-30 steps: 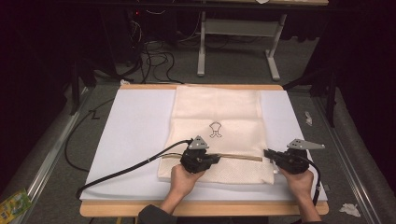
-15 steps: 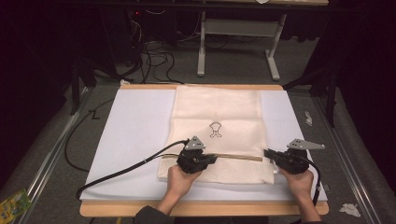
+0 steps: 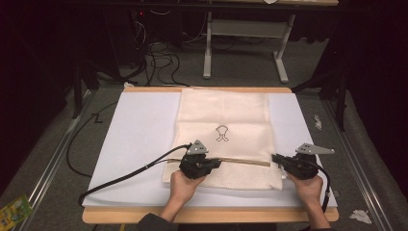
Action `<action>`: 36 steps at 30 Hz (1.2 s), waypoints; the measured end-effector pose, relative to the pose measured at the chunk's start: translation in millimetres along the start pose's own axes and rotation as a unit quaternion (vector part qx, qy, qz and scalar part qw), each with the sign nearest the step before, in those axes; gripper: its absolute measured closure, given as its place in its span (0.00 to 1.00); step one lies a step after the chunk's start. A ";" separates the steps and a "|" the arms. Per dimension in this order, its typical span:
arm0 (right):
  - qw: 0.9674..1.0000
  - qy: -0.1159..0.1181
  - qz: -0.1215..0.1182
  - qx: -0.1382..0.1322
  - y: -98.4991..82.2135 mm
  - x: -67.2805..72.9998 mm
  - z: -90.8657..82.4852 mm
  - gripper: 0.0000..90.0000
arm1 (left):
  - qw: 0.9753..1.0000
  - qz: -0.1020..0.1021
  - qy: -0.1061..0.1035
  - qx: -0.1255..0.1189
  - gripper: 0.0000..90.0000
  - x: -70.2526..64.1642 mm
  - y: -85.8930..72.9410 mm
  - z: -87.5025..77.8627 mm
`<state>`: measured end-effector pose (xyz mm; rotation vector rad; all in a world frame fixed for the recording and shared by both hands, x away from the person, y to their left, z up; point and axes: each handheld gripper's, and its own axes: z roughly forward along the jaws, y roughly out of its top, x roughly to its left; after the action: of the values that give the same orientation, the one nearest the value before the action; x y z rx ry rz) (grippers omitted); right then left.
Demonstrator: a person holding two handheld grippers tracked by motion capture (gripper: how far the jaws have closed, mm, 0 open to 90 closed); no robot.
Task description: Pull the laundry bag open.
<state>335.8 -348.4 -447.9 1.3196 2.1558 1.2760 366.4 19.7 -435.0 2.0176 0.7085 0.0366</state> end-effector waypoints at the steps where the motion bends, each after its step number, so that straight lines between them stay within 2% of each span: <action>1: 1.000 0.000 -0.001 -0.001 -0.1 -0.3 0.1 0.98 | 1.000 0.000 0.001 -0.001 0.97 0.8 -0.5 -1.4; 11: 1.000 0.000 -0.001 -0.002 0.1 -0.8 0.2 0.98 | 1.000 -0.006 0.010 -0.012 0.97 5.4 -1.7 -12.7; 14: 1.000 0.002 0.000 -0.003 -0.3 -0.3 0.1 0.98 | 1.000 -0.009 0.006 -0.016 0.97 7.1 -2.0 -15.7; 27: 1.000 0.003 0.005 -0.002 -1.4 -1.1 0.6 0.98 | 1.000 -0.008 0.013 -0.015 0.97 9.5 -3.0 -21.8; 36: 1.000 0.001 0.003 0.000 -2.8 -1.3 1.5 0.98 | 0.999 -0.013 0.017 -0.027 0.97 13.7 -2.7 -31.1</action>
<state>335.9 -349.2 -451.2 1.3271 2.1557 1.2807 367.2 52.0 -423.9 1.9601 0.7485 0.0741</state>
